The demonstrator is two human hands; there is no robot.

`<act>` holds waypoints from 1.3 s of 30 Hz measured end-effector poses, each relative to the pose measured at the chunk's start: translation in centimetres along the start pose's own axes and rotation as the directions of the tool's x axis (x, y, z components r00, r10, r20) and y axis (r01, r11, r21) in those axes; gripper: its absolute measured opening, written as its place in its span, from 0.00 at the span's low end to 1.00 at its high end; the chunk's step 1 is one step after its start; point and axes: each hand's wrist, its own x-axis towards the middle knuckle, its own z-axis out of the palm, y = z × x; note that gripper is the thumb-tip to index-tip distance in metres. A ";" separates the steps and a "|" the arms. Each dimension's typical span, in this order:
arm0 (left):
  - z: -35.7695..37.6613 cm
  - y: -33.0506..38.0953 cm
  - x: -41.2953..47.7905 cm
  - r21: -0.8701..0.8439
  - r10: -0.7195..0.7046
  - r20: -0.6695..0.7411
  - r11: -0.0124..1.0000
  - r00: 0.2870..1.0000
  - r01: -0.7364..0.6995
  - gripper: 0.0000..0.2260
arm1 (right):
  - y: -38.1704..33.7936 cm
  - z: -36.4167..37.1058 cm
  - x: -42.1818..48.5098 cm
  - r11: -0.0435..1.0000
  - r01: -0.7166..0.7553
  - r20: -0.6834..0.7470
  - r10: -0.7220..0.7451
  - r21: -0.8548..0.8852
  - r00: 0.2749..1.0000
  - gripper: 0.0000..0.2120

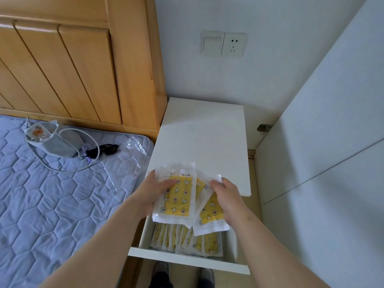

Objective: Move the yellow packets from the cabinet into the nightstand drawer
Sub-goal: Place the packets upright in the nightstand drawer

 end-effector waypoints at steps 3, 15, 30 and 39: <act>0.0 -2.3 1.1 0.016 -0.080 0.018 0.997 0.997 0.079 0.18 | 1.8 0.6 1.2 0.994 -0.102 0.030 0.101 0.032 0.994 0.07; -0.5 -11.7 8.9 0.141 -0.231 -0.179 0.956 0.956 0.257 0.18 | 12.1 4.3 9.4 0.896 -0.362 0.026 0.368 0.258 0.930 0.14; -5.4 -20.8 23.3 0.096 -0.177 -0.305 0.972 0.936 0.215 0.25 | 22.0 10.6 23.7 0.961 -0.242 0.130 0.224 0.136 0.966 0.10; -5.9 -22.4 29.2 0.590 0.143 -0.244 0.807 0.959 0.030 0.22 | 24.2 12.6 29.5 0.980 -0.156 0.011 0.158 -0.123 0.987 0.18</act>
